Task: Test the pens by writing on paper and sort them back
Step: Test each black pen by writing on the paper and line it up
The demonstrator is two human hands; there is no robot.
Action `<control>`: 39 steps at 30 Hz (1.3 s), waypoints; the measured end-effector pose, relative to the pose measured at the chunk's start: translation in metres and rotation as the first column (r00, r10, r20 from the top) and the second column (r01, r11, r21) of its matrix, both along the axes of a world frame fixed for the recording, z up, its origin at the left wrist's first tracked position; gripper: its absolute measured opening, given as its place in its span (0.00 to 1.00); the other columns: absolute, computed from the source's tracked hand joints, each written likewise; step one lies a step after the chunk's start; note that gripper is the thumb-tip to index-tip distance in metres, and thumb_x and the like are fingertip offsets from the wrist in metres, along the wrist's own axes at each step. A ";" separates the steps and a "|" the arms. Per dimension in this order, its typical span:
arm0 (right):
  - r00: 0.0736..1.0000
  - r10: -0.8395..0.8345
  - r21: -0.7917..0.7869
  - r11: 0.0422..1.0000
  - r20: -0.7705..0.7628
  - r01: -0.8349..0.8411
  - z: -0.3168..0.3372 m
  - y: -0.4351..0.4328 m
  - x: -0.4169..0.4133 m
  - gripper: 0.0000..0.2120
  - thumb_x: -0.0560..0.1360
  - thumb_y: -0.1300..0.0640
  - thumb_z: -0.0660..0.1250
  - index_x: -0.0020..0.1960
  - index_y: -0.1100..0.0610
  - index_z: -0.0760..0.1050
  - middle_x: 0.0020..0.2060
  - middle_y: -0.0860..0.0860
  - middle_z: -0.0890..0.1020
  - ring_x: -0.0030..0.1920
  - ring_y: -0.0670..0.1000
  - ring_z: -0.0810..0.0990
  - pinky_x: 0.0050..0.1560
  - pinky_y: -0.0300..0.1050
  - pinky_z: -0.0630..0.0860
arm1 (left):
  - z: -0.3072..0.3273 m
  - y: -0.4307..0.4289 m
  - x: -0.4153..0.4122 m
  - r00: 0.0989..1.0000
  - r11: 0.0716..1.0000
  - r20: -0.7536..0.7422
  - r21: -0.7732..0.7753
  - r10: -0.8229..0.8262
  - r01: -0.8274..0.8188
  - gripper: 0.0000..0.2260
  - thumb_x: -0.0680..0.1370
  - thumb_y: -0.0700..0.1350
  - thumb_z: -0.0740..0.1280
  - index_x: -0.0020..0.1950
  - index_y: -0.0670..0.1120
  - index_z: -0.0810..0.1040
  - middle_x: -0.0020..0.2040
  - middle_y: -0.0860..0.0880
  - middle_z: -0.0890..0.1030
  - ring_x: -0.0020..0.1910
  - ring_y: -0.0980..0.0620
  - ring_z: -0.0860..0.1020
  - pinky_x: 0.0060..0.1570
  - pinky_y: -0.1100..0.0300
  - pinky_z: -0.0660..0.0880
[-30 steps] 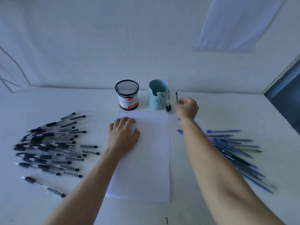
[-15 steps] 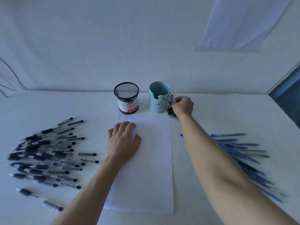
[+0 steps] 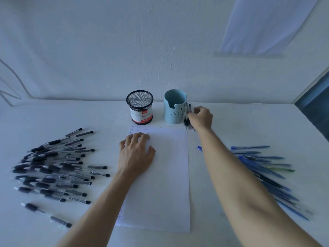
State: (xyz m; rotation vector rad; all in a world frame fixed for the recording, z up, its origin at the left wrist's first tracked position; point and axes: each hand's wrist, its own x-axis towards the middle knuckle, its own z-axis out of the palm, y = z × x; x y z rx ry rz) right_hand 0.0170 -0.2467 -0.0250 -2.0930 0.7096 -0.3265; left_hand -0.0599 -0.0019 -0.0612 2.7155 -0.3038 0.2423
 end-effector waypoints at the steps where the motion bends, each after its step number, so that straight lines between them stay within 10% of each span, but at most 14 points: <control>1: 1.000 -0.001 0.008 1.000 0.010 0.001 0.002 0.001 -0.003 0.16 0.75 0.56 0.69 0.61 0.61 0.78 0.58 0.55 0.81 0.61 0.56 0.78 0.57 0.44 0.73 | 0.000 0.000 0.000 1.000 1.000 -0.007 -0.008 -0.003 0.003 0.18 0.73 0.53 0.60 0.61 0.50 0.77 0.61 0.51 0.78 0.63 0.45 0.71 0.62 0.48 0.65; 10: 0.914 0.139 -0.160 0.984 0.381 -0.083 -0.004 0.065 -0.083 0.07 0.71 0.60 0.65 0.46 0.56 0.81 0.42 0.50 0.83 0.42 0.52 0.78 0.46 0.46 0.75 | 0.026 0.013 0.001 0.969 0.936 -0.248 -0.337 0.011 -0.097 0.13 0.76 0.42 0.69 0.60 0.51 0.81 0.54 0.50 0.82 0.58 0.48 0.77 0.56 0.58 0.69; 13: 0.875 0.438 -0.273 0.885 0.209 -0.377 -0.014 0.088 -0.116 0.07 0.72 0.60 0.66 0.45 0.54 0.83 0.44 0.49 0.85 0.45 0.52 0.80 0.48 0.46 0.76 | 0.039 0.027 0.002 0.933 0.821 -0.360 -0.534 -0.005 -0.202 0.15 0.75 0.38 0.64 0.54 0.56 0.82 0.42 0.54 0.82 0.40 0.52 0.79 0.41 0.63 0.73; 16: 0.807 0.590 -0.377 0.741 -0.030 -0.556 -0.026 0.095 -0.135 0.12 0.72 0.57 0.65 0.53 0.52 0.83 0.55 0.47 0.83 0.60 0.52 0.76 0.59 0.46 0.67 | 0.045 0.047 0.006 0.948 0.727 -0.319 -0.653 -0.012 -0.210 0.17 0.76 0.34 0.62 0.49 0.55 0.82 0.49 0.54 0.84 0.51 0.56 0.82 0.57 0.57 0.77; 21: 0.757 0.646 -0.422 0.663 -0.095 -0.618 -0.032 0.094 -0.148 0.21 0.72 0.52 0.60 0.62 0.54 0.79 0.64 0.49 0.77 0.69 0.53 0.71 0.69 0.48 0.61 | 0.049 0.081 0.001 0.959 0.943 -0.075 -0.178 0.273 -0.282 0.13 0.76 0.38 0.65 0.58 0.48 0.82 0.60 0.47 0.81 0.58 0.45 0.75 0.63 0.47 0.70; 27: 0.750 0.649 -0.469 0.626 -0.128 -0.622 -0.037 0.093 -0.154 0.28 0.73 0.44 0.49 0.66 0.52 0.75 0.69 0.48 0.74 0.73 0.52 0.66 0.72 0.44 0.57 | 0.047 0.110 -0.006 0.846 0.863 -0.229 0.296 0.481 -0.410 0.10 0.73 0.38 0.63 0.54 0.43 0.77 0.63 0.43 0.71 0.65 0.40 0.66 0.65 0.42 0.62; 34: 0.760 0.641 -0.458 0.648 -0.102 -0.608 -0.040 0.094 -0.154 0.31 0.71 0.43 0.47 0.66 0.52 0.76 0.70 0.48 0.74 0.75 0.53 0.64 0.74 0.45 0.54 | 0.036 0.120 -0.006 0.924 0.919 0.008 0.098 0.383 -0.382 0.09 0.78 0.39 0.69 0.57 0.47 0.83 0.62 0.43 0.80 0.63 0.39 0.70 0.60 0.42 0.65; 39: 0.831 0.546 -0.517 0.682 -0.111 -0.517 -0.036 0.094 -0.159 0.33 0.69 0.40 0.48 0.68 0.48 0.75 0.72 0.46 0.72 0.78 0.52 0.59 0.76 0.58 0.46 | 0.044 0.102 -0.011 0.947 0.981 0.319 -0.194 0.047 0.017 0.08 0.79 0.39 0.69 0.58 0.42 0.80 0.59 0.43 0.82 0.65 0.40 0.75 0.61 0.46 0.69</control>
